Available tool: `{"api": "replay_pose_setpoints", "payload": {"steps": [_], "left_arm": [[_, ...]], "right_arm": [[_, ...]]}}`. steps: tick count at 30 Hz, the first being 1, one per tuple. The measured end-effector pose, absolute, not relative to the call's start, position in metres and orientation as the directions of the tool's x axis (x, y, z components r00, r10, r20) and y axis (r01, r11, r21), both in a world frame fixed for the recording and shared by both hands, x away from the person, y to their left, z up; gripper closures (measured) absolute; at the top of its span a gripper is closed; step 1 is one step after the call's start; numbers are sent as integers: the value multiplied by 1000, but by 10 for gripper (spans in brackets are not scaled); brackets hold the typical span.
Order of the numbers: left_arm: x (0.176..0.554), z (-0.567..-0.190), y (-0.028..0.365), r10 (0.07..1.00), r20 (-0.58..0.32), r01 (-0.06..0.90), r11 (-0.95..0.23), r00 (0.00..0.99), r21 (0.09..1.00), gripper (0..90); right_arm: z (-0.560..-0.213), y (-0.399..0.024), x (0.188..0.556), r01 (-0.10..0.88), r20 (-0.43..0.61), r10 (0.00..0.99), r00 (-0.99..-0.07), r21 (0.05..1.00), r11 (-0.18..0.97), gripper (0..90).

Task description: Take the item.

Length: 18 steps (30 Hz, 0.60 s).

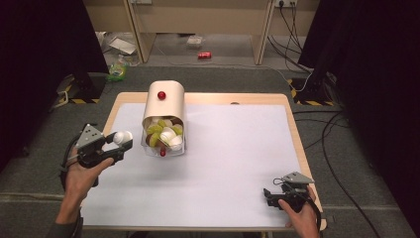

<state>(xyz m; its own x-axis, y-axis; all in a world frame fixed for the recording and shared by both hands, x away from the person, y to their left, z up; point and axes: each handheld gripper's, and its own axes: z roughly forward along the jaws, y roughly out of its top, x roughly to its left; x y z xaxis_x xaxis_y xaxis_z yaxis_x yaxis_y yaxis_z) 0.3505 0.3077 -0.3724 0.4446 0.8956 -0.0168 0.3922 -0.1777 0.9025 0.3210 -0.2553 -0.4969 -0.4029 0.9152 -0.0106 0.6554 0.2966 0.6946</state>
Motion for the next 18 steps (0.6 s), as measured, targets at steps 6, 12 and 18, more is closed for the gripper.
{"api": "replay_pose_setpoints", "payload": {"steps": [6, 12, 18], "left_arm": [[350, -380, 311, 900, -26, 407, -172, 436, 897, 413], [350, -391, 315, 905, -39, 424, -159, 423, 892, 413], [350, -402, 319, 910, -57, 444, -145, 411, 884, 413]], "right_arm": [[-497, -255, 321, 655, -11, 915, -403, 695, 297, 4], [-497, -255, 321, 655, -11, 915, -403, 695, 297, 4], [-497, -255, 321, 655, -12, 915, -403, 695, 297, 4]]}}
